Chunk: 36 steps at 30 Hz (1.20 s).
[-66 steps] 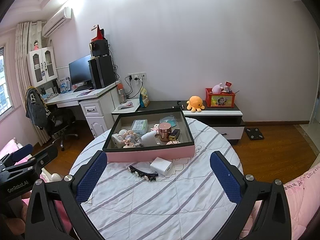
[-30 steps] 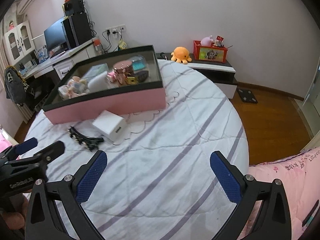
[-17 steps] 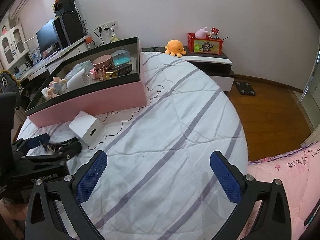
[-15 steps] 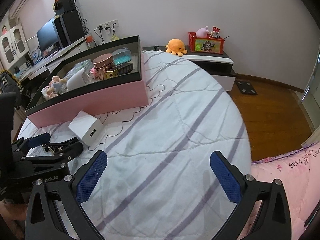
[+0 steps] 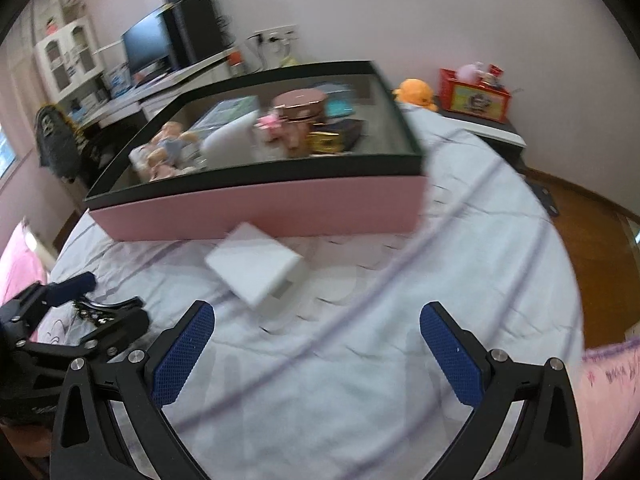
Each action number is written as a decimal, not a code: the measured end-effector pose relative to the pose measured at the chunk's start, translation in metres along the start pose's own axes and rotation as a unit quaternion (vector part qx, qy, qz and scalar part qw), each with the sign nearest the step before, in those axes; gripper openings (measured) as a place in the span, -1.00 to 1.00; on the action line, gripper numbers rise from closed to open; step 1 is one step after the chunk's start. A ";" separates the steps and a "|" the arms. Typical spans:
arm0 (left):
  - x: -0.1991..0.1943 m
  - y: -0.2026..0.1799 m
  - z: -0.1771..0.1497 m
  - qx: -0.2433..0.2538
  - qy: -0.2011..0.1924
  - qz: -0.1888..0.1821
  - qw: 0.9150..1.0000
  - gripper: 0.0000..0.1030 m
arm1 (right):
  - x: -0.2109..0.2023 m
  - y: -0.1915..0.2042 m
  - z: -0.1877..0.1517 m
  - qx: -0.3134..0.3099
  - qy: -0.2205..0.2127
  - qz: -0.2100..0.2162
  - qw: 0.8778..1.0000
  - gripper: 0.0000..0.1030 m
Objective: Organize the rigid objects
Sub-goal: 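Grasp the black hair clip with the left tool while the right tool grasps the white charger, then lower both held items into the pink box and open both tools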
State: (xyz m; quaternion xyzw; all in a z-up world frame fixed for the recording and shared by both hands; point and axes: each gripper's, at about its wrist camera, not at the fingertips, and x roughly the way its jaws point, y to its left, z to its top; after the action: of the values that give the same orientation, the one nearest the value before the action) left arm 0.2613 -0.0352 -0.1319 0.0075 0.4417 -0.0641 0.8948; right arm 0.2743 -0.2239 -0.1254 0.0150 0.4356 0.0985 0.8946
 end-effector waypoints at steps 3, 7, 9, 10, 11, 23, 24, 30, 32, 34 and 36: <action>-0.004 0.014 -0.001 -0.011 -0.003 0.007 1.000 0.89 | 0.020 0.016 0.009 -0.023 0.009 0.001 1.000 1.00; -0.010 0.022 -0.003 -0.014 -0.009 0.010 1.000 0.89 | 0.035 0.028 0.014 -0.034 0.014 -0.015 0.999 0.72; -0.011 0.024 -0.003 -0.016 -0.011 0.009 1.000 0.89 | 0.031 0.029 0.016 -0.029 0.003 -0.015 0.999 0.24; -0.011 0.026 -0.003 -0.018 -0.011 0.008 1.000 0.89 | 0.031 0.030 0.017 -0.031 0.004 -0.017 0.999 0.24; -0.012 0.025 -0.003 -0.019 -0.012 0.007 1.000 0.89 | 0.031 0.032 0.017 -0.037 0.005 -0.020 0.999 0.24; -0.033 0.028 0.003 -0.019 -0.038 0.001 0.999 0.89 | -0.009 0.038 0.005 -0.019 -0.008 0.023 1.000 0.24; -0.036 0.027 0.005 -0.017 -0.043 0.001 0.999 0.89 | -0.017 0.038 0.007 -0.019 -0.015 0.025 0.999 0.24; -0.052 0.027 0.030 -0.011 -0.070 -0.001 0.997 0.89 | -0.047 0.037 0.026 -0.022 -0.044 0.038 0.998 0.24; -0.056 0.026 0.040 -0.010 -0.081 0.000 0.997 0.89 | -0.052 0.038 0.035 -0.025 -0.054 0.039 0.997 0.24; -0.060 0.026 0.051 -0.008 -0.092 0.003 0.996 0.89 | -0.056 0.035 0.044 -0.028 -0.063 0.039 0.997 0.24; -0.063 0.026 0.065 -0.009 -0.104 0.004 0.995 0.89 | -0.057 0.032 0.057 -0.029 -0.071 0.040 0.996 0.24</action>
State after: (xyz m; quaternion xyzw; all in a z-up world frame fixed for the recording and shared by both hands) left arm 0.2782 -0.0069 -0.0435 -0.0052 0.3468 -0.0571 0.9362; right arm 0.2789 -0.2000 -0.0421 0.0131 0.3672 0.1456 0.9186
